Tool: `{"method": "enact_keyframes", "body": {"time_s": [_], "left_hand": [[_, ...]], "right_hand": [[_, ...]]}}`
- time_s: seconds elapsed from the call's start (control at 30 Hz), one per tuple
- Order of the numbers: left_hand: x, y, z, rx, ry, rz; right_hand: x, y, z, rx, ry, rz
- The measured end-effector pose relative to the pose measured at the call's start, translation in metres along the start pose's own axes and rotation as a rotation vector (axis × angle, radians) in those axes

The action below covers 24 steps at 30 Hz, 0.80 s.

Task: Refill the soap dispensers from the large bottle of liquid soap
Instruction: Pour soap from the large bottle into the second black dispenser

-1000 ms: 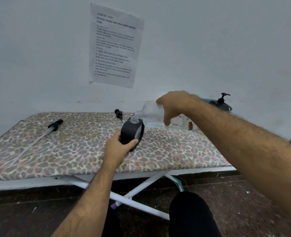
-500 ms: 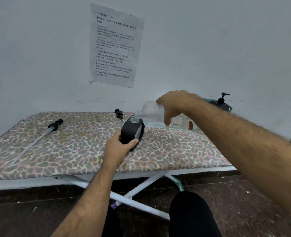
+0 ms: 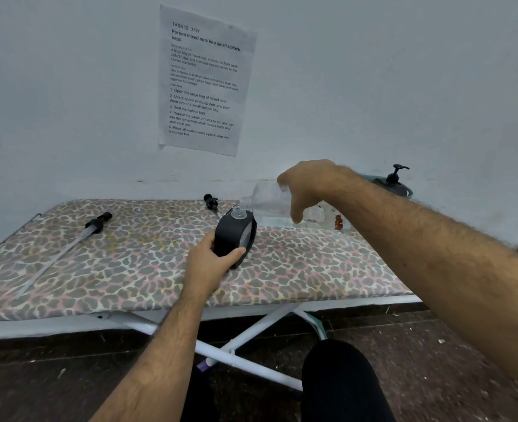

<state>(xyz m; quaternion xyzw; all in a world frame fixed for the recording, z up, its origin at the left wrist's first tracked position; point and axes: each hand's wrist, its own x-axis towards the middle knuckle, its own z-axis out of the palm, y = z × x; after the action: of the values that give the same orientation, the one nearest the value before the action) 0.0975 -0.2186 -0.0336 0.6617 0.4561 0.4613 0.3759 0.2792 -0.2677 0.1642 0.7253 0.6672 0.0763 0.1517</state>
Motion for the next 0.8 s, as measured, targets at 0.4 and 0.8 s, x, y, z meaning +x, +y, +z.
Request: {"method": "enact_keyframes", "body": {"time_s": [0.4, 0.8], "left_hand": [[0.0001, -0.0001, 0.0001, -0.003, 0.000, -0.011], [-0.0002, -0.0003, -0.0002, 0.002, 0.003, -0.001]], "right_hand": [[-0.0047, -0.0018, -0.0049, -0.004, -0.018, 0.004], [-0.0036, -0.0018, -0.0062, -0.006, -0.025, 0.005]]}}
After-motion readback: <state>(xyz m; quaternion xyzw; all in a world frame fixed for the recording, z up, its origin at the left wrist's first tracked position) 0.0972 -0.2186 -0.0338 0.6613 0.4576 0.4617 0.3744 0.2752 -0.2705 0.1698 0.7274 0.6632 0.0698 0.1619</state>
